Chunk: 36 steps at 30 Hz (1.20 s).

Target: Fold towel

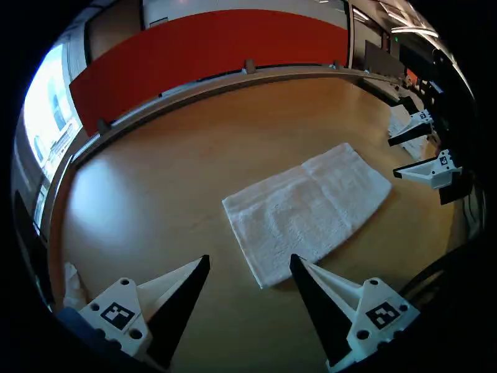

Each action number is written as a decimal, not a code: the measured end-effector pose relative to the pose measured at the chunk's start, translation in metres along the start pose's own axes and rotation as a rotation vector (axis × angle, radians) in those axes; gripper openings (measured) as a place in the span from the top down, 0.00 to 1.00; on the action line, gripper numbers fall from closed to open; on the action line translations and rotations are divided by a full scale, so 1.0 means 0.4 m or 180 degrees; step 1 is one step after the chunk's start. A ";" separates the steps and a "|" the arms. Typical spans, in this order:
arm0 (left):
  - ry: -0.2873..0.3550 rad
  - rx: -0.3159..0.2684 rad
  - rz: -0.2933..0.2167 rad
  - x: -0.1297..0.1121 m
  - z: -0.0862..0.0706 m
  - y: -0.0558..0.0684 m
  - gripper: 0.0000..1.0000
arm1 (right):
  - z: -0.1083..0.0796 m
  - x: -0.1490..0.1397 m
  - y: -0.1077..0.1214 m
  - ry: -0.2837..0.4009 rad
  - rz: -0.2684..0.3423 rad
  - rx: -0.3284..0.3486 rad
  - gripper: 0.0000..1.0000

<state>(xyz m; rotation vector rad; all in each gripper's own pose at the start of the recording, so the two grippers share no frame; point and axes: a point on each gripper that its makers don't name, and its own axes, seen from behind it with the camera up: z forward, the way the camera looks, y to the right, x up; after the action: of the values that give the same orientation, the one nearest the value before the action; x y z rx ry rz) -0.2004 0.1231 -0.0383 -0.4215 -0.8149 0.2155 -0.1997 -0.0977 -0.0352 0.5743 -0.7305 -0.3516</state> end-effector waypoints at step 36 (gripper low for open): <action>0.0077 0.0320 -0.0449 -0.126 -0.123 0.032 0.04 | 0.009 -0.054 -0.030 -0.0069 -0.0189 0.0246 0.02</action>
<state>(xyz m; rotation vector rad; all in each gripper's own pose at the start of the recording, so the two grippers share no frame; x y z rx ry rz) -0.1981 0.1034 -0.1069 -0.2704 -0.8029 0.1194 -0.2185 -0.0979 -0.0516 0.6670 -0.7513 -0.3863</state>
